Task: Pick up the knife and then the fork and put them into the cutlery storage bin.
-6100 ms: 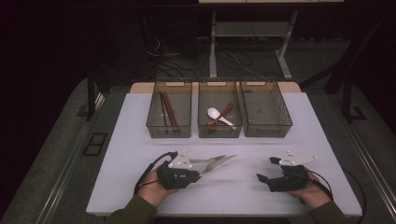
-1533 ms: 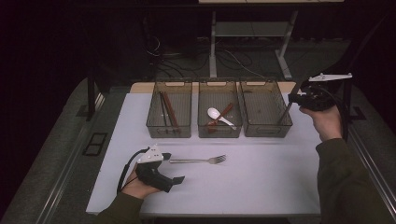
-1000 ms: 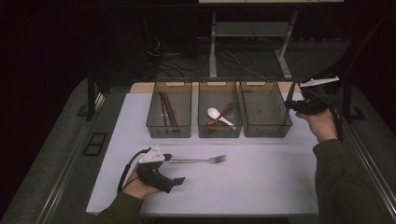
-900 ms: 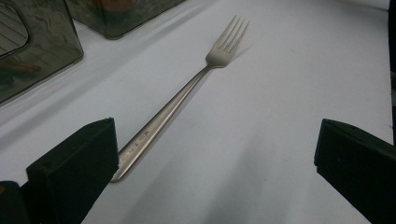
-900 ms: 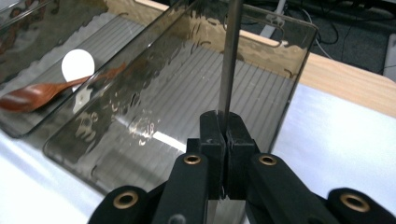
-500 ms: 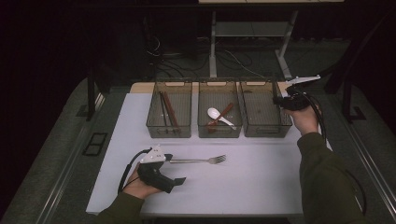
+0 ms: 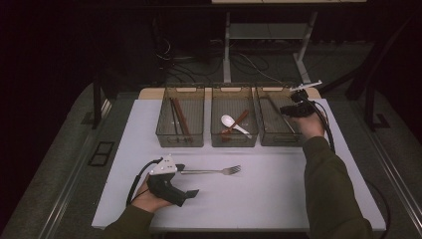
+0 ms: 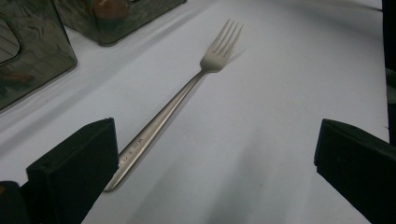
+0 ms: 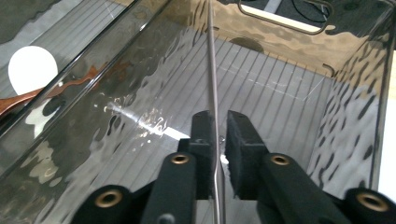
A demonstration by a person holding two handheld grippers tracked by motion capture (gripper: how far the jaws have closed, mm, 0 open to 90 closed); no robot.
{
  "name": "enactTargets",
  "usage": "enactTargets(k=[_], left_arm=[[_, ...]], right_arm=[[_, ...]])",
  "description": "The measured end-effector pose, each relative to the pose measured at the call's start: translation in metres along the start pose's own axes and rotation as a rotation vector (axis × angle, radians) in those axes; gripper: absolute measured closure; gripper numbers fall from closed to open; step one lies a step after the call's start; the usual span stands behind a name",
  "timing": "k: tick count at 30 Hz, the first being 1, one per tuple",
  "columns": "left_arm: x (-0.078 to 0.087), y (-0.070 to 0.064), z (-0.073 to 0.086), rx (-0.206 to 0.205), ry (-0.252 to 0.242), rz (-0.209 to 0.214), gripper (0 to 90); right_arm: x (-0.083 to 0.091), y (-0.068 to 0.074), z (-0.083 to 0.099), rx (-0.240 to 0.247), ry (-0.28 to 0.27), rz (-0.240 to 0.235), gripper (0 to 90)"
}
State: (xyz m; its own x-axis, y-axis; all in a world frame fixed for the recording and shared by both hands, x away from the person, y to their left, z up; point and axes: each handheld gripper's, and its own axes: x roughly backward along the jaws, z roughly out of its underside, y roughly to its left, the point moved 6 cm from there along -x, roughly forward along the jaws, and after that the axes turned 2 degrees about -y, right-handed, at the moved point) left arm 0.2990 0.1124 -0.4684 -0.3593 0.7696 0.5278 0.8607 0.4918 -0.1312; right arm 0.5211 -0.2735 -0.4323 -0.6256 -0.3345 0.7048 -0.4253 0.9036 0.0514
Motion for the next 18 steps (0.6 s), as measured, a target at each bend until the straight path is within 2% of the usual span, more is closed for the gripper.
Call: enactTargets(k=[4, 6, 8, 11, 13, 15, 18], left_arm=[[0.000, 0.000, 0.000, -0.004, 0.004, 0.001, 0.0], [-0.001, 0.000, 0.000, -0.004, 0.005, 0.000, 0.0], [-0.001, 0.000, 0.000, -0.007, 0.006, -0.001, 0.0], [-0.001, 0.000, 0.000, -0.007, 0.010, -0.002, 0.0], [-0.002, 0.000, 0.000, -0.006, 0.012, -0.004, 0.0], [-0.002, -0.001, 0.000, -0.005, 0.014, -0.007, 0.0], [-0.003, 0.000, 0.000, -0.009, 0.025, -0.011, 0.1]], right_arm=[[0.006, -0.003, 0.002, -0.015, -0.012, 0.002, 68.5], [0.011, -0.002, 0.002, -0.040, -0.040, -0.024, 60.7], [0.018, 0.000, 0.004, -0.045, -0.063, -0.049, 54.0], [0.031, 0.006, 0.006, -0.039, -0.109, -0.060, 42.4], [0.040, 0.013, 0.010, -0.023, -0.124, -0.091, 40.3], [0.047, 0.020, 0.015, -0.006, -0.131, -0.106, 32.7], [0.058, 0.029, 0.024, 0.018, -0.144, -0.115, 31.0]])
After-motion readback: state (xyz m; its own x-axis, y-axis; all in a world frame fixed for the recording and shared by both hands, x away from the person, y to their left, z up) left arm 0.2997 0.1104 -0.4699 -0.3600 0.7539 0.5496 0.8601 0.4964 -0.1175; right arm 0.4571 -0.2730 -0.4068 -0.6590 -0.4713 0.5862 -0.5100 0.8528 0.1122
